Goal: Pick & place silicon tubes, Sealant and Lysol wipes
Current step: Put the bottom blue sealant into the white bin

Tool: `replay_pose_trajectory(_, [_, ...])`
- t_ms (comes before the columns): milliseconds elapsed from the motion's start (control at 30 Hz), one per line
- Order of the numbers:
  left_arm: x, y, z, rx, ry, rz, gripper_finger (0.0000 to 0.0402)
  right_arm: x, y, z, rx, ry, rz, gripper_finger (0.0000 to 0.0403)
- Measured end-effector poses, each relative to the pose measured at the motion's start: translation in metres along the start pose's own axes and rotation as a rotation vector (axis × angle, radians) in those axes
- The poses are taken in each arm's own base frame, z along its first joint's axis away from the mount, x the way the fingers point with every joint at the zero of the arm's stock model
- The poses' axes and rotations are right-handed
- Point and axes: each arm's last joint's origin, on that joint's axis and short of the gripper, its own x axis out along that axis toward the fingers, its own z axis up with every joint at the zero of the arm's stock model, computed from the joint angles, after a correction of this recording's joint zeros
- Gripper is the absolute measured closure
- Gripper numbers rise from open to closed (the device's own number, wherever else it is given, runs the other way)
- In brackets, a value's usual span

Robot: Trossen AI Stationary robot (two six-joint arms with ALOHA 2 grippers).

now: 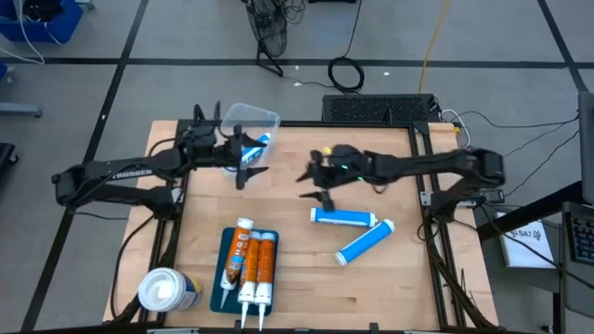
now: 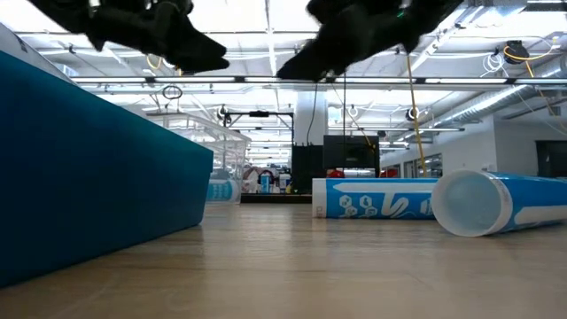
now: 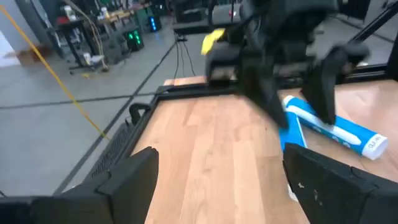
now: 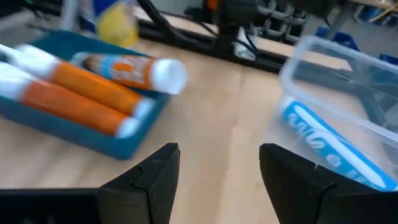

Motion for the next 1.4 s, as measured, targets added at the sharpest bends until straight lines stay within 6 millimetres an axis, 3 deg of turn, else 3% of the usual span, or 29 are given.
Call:
replay_pose_trajectory(200, [-0.017,-0.010,-0.009,-0.003,-0.091,-0.021,0.0056,-0.045,0.049,0.009,-0.022,-0.156,0.191,0.0198])
replay_pose_trajectory(367, [-0.026,-0.024,-0.018,0.010,-0.143,-0.112,0.0058,-0.068,0.092,0.019,0.056,-0.268,0.290,0.0201])
replay_pose_trajectory(633, [-0.027,-0.044,-0.041,0.011,-0.184,-0.191,0.0056,-0.072,0.160,0.030,-0.018,0.167,-0.109,0.0158])
replay_pose_trajectory(800, [-0.030,-0.043,-0.032,0.037,-0.291,-0.174,0.0051,-0.056,0.189,0.020,0.052,0.409,-0.117,0.0135])
replay_pose_trajectory(1033, [-0.031,-0.042,-0.027,0.101,-0.346,-0.154,0.0056,-0.040,0.212,-0.021,0.038,0.738,-0.053,0.0138])
replay_pose_trajectory(1200, [-0.032,-0.042,-0.025,0.141,-0.380,-0.139,0.0053,-0.041,0.214,-0.036,0.104,0.907,-0.044,0.0139])
replay_pose_trajectory(1400, [-0.033,-0.041,-0.022,0.162,-0.406,-0.127,0.0048,-0.045,0.212,-0.057,0.060,0.997,-0.065,0.0140])
